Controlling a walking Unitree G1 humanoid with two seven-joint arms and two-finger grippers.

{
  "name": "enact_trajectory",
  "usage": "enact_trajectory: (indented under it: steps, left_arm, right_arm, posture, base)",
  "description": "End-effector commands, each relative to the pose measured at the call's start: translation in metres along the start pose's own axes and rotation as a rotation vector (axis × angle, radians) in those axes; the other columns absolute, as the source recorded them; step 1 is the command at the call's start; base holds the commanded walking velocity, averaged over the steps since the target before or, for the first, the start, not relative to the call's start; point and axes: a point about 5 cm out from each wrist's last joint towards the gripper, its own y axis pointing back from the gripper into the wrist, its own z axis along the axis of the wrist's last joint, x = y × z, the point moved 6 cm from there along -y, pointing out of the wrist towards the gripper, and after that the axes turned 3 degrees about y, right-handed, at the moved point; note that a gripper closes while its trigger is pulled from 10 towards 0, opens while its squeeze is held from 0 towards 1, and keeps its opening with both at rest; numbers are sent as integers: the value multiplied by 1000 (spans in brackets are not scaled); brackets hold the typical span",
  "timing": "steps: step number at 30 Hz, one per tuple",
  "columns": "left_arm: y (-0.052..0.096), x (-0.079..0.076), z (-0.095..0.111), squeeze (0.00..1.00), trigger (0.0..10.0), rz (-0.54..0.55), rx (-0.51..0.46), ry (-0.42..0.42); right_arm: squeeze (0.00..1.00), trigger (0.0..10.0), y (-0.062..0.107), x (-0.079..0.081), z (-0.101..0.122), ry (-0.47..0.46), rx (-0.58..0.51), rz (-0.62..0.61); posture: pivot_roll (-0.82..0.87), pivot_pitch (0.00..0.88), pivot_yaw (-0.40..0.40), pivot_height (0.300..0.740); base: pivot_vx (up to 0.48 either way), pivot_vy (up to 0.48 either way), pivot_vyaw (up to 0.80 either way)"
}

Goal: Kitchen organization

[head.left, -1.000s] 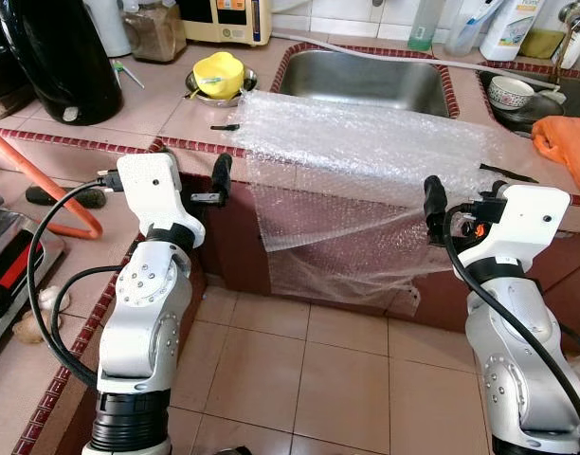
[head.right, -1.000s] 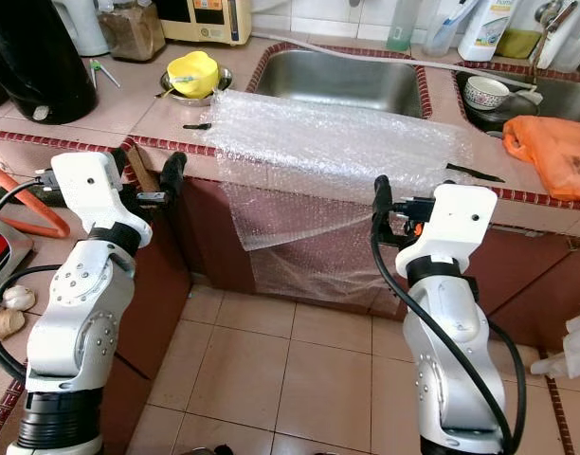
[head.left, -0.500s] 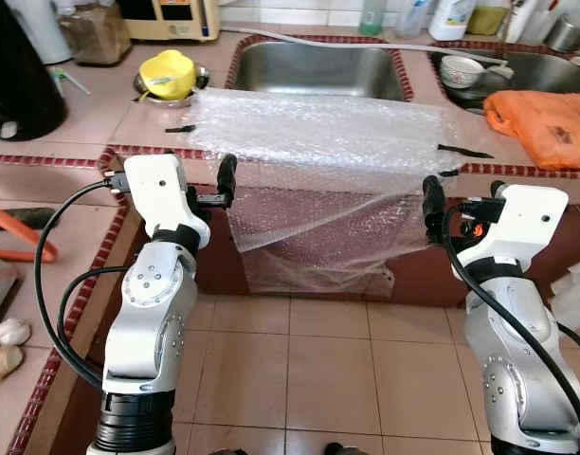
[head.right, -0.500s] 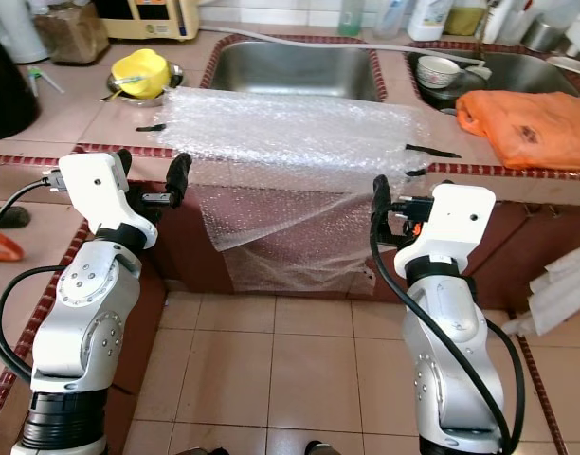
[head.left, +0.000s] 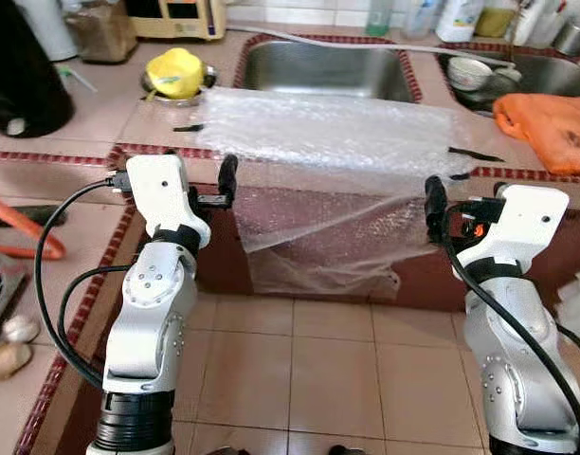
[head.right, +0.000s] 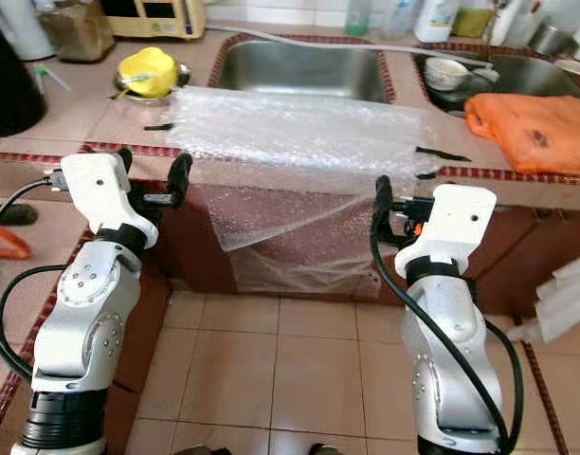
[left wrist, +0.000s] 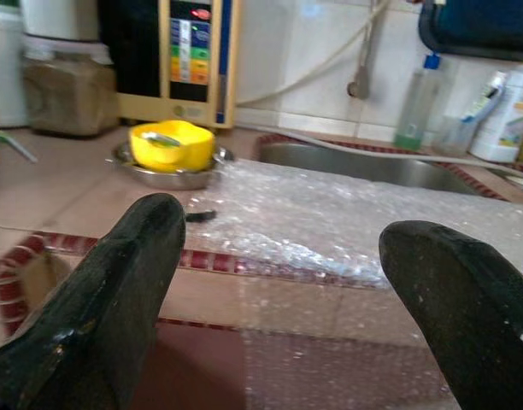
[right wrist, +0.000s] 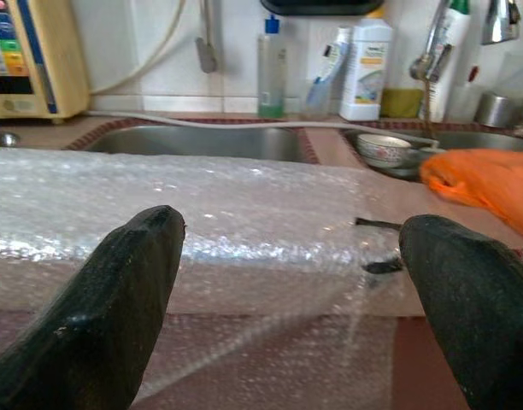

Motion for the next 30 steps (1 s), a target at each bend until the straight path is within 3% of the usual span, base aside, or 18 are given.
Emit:
enact_trajectory:
  steps: [1,30]
  left_arm:
    - [1,1,-3,0,10000,5,4,-11]
    - [1,1,-3,0,10000,8,3,-11]
  right_arm:
    - [0,10000,0,-4,0,6,-3,-18]
    - [0,10000,-1,-4,1,25,-4,-17]
  posture:
    - [-24,157,0,740]
    - [-27,157,-6,740]
  base:
    - [0,0,0]
    - [0,0,0]
